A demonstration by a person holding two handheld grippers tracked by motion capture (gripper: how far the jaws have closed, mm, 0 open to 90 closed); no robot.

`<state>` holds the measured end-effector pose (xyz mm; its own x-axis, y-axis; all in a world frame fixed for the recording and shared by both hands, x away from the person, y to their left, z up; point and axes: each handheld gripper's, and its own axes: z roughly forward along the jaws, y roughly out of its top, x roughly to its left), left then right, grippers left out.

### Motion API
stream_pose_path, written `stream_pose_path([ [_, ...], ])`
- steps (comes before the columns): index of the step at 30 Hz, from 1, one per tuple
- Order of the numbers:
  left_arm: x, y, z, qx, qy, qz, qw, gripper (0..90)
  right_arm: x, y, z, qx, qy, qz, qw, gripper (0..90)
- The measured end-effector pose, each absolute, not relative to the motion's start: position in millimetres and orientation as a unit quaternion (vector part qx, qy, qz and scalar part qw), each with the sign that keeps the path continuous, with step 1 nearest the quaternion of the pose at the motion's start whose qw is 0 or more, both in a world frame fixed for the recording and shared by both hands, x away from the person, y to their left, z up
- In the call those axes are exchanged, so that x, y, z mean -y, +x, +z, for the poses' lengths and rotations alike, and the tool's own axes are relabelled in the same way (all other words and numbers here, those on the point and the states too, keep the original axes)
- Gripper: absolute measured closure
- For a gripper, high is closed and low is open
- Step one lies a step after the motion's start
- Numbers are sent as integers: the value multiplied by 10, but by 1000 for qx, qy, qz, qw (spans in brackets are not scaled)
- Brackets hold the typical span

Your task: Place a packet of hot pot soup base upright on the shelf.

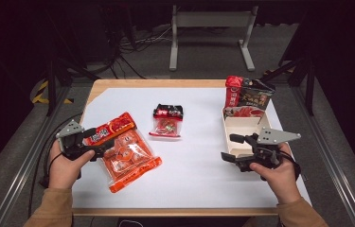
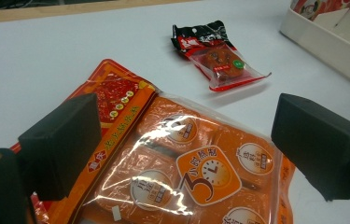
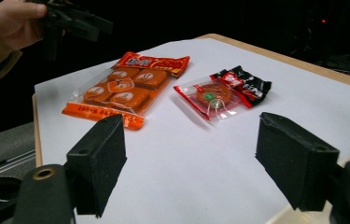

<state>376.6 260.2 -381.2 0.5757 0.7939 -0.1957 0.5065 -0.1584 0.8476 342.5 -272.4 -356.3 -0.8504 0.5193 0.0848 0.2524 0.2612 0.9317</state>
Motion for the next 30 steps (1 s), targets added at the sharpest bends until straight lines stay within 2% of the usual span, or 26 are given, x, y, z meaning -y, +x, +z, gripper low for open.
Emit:
stream_pose_path([
  [2, -2644, 3776, -3810, -450, 738, 153, 478, 89, 2692, 3425, -3583, -785, 238, 563, 103, 267],
  [6, -2659, 3792, -3805, -464, 735, 169, 464, 88, 2634, 3430, -3635, -790, 231, 560, 97, 264],
  [14, -2618, 3899, -3814, -462, 737, 193, 454, 98, 2541, 3468, -3711, -799, 227, 547, 103, 259],
  [30, -2748, 4118, -4087, -494, 724, 218, 429, 99, 2409, 3466, -3890, -825, 204, 516, 105, 249],
])
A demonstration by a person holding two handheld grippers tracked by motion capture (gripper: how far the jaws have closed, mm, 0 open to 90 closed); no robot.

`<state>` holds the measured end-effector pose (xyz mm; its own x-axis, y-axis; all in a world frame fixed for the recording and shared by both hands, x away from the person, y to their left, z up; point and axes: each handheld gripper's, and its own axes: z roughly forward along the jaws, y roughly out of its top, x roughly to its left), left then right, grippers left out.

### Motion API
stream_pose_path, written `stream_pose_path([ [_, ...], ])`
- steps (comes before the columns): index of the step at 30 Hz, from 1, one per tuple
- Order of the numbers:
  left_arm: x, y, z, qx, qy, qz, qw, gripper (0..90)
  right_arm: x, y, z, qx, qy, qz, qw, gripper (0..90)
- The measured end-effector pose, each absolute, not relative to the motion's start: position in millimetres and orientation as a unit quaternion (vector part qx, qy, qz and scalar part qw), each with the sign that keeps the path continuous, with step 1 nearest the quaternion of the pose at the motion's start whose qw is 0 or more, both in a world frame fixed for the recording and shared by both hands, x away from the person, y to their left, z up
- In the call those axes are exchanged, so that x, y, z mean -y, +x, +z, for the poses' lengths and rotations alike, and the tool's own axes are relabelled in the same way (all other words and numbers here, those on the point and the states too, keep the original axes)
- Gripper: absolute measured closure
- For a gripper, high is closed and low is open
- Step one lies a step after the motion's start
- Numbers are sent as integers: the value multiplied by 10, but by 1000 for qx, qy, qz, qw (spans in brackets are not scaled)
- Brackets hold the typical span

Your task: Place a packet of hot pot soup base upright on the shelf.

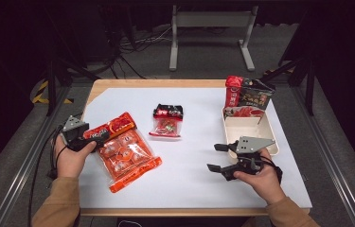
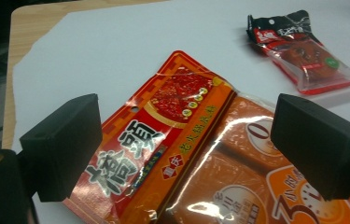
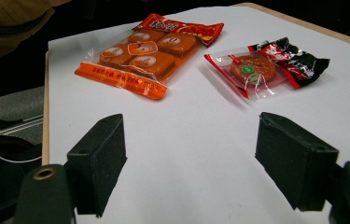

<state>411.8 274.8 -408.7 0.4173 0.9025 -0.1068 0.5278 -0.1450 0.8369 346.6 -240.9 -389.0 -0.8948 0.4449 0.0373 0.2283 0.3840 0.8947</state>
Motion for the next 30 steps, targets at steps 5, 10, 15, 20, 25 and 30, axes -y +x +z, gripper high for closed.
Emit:
stream_pose_path([
  [5, -2915, 4205, -4208, -519, 706, 210, 433, 95, 2413, 3467, -3893, -828, 203, 512, 107, 244],
  [10, -2973, 4271, -4300, -540, 703, 196, 419, 88, 2440, 3463, -3870, -826, 202, 516, 107, 241],
  [15, -3072, 4294, -4392, -564, 698, 185, 401, 75, 2443, 3467, -3886, -826, 203, 515, 106, 239],
  [20, -3120, 4276, -4449, -576, 699, 168, 389, 67, 2456, 3458, -3866, -825, 202, 516, 110, 236],
  [25, -3126, 4281, -4479, -582, 697, 157, 389, 71, 2462, 3460, -3865, -825, 203, 516, 110, 235],
  [30, -3126, 4289, -4523, -589, 696, 143, 385, 117, 2456, 3462, -3873, -827, 202, 513, 110, 234],
])
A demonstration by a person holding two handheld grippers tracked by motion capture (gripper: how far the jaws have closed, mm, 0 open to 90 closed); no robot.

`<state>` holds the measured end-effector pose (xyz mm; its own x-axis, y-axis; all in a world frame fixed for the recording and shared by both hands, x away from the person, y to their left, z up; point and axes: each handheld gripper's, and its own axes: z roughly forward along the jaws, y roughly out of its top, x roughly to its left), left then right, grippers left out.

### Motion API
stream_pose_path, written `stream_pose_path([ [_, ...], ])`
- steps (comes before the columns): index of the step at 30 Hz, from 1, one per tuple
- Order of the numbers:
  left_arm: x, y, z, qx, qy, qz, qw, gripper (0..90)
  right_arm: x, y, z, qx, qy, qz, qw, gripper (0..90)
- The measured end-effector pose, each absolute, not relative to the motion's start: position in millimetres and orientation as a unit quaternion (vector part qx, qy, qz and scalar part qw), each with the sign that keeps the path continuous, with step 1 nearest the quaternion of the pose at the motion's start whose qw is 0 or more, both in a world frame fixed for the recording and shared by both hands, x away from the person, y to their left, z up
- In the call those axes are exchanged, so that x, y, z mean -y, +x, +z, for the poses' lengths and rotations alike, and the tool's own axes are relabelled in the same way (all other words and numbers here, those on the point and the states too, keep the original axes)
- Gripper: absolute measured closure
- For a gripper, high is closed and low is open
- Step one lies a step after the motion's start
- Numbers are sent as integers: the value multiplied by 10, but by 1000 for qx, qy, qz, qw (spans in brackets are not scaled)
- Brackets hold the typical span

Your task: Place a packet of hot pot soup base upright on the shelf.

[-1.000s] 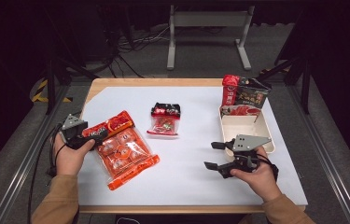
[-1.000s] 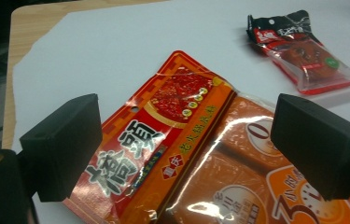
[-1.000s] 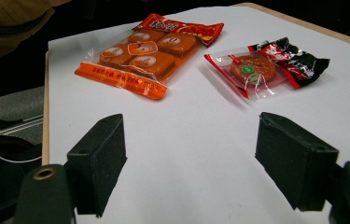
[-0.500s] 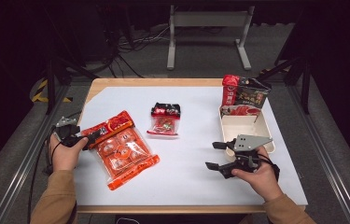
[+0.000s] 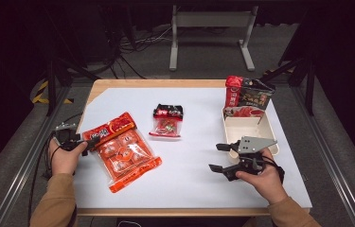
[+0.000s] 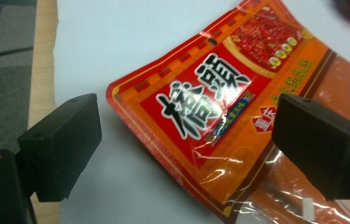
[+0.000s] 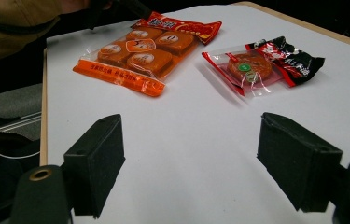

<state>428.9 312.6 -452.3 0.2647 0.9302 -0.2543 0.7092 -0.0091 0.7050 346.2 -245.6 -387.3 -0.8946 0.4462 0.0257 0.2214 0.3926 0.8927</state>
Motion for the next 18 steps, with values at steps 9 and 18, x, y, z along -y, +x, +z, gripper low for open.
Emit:
stream_pose_path([
  [9, -3095, 4284, -4551, -574, 692, 107, 424, 203, 2467, 3463, -3870, -827, 203, 513, 112, 235],
  [18, -3063, 4304, -4588, -568, 700, 101, 422, 334, 2451, 3469, -3885, -828, 203, 511, 107, 232],
])
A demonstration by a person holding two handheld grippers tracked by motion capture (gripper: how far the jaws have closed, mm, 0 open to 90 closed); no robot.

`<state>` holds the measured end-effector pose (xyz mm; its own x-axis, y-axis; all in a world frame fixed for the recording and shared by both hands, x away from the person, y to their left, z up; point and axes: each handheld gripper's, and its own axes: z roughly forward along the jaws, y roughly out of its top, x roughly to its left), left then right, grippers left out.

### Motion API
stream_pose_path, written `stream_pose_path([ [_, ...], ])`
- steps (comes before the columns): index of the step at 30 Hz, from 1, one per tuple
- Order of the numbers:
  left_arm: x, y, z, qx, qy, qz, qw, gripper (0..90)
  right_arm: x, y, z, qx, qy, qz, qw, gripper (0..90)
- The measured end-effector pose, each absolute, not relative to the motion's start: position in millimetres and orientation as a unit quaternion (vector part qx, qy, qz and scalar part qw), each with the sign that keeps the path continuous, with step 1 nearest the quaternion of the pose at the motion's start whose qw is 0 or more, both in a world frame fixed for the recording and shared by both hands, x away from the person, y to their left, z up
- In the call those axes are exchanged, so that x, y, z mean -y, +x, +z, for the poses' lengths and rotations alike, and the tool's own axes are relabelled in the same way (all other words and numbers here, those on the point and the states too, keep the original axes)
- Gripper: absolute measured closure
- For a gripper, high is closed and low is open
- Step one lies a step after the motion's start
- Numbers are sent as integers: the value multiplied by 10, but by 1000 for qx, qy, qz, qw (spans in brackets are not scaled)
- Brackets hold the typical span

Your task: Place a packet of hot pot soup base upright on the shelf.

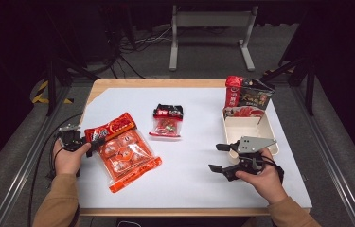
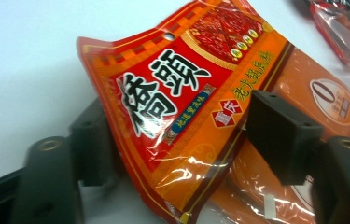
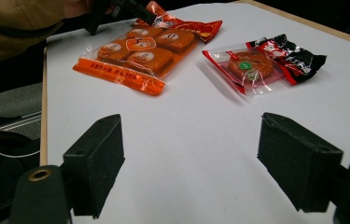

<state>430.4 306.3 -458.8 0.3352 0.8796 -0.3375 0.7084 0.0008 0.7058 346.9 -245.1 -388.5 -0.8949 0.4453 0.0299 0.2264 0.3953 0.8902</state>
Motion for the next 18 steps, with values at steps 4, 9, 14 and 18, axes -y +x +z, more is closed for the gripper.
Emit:
stream_pose_path([
  [4, -3046, 4334, -4603, -564, 695, 105, 433, 505, 2440, 3486, -3911, -831, 205, 507, 106, 232],
  [9, -3031, 4372, -4609, -575, 692, 100, 425, 663, 2426, 3494, -3925, -832, 205, 505, 103, 232],
  [14, -3032, 4363, -4601, -562, 698, 101, 432, 880, 2419, 3494, -3923, -832, 204, 505, 103, 232],
  [18, -3006, 4342, -4544, -559, 700, 112, 430, 899, 2419, 3497, -3932, -832, 208, 506, 97, 228],
])
